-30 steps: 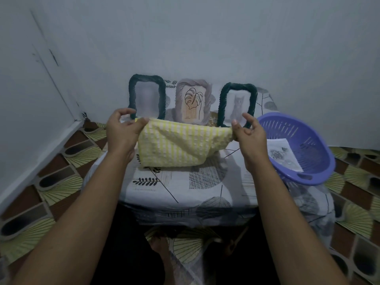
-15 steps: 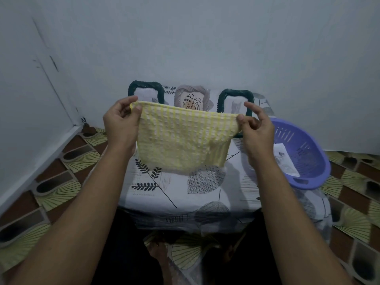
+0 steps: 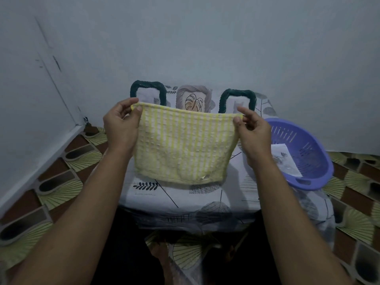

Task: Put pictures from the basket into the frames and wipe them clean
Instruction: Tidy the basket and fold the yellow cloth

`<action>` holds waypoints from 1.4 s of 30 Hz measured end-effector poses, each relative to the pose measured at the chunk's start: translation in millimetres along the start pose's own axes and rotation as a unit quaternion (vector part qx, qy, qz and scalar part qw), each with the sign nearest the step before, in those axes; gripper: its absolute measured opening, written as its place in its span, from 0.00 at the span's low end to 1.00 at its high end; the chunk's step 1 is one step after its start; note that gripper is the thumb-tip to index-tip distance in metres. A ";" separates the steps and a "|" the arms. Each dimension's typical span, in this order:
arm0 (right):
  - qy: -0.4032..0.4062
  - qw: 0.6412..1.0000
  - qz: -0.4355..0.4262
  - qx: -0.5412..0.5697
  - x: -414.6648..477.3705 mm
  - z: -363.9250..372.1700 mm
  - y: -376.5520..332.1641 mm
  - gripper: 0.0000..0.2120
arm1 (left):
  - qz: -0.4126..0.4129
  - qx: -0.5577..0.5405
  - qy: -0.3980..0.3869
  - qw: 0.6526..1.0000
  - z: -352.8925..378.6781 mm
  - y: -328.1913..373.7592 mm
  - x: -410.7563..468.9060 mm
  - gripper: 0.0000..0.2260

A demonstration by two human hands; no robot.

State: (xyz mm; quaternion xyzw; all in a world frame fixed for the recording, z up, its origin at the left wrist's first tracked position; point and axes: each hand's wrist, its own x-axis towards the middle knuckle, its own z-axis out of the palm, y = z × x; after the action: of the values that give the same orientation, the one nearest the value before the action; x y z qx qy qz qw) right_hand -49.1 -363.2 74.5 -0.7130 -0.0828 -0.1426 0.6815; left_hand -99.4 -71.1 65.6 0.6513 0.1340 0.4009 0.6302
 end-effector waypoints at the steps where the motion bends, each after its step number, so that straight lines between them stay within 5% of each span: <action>1: -0.007 1.000 0.004 0.008 -0.2 -0.5 1.0 0.15 | -0.003 0.001 0.002 1.000 -0.5 -1.8 -0.2 0.09; 6: -0.061 0.992 0.042 0.100 -1.3 -0.4 3.9 0.25 | -0.013 0.013 0.018 1.000 -3.4 -9.6 -0.8 0.09; 20: -0.012 0.996 0.068 0.055 -4.2 -4.1 17.9 0.15 | -0.008 0.035 0.033 0.999 -4.1 -15.6 -7.4 0.08; 27: -0.007 0.986 0.102 0.128 -7.2 -7.8 14.2 0.10 | -0.003 0.049 0.005 0.999 -1.1 -15.9 -11.0 0.10; 42: 0.075 0.993 -0.013 -0.085 -6.1 -7.7 11.1 0.07 | 0.091 0.224 0.055 0.969 5.3 -9.7 -10.9 0.08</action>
State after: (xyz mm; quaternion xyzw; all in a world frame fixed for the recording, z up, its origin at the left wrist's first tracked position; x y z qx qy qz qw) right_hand -52.2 -371.0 62.3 -0.7548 -0.0284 -0.2108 0.6205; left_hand -99.6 -80.6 53.3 0.7624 0.1947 0.4514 0.4208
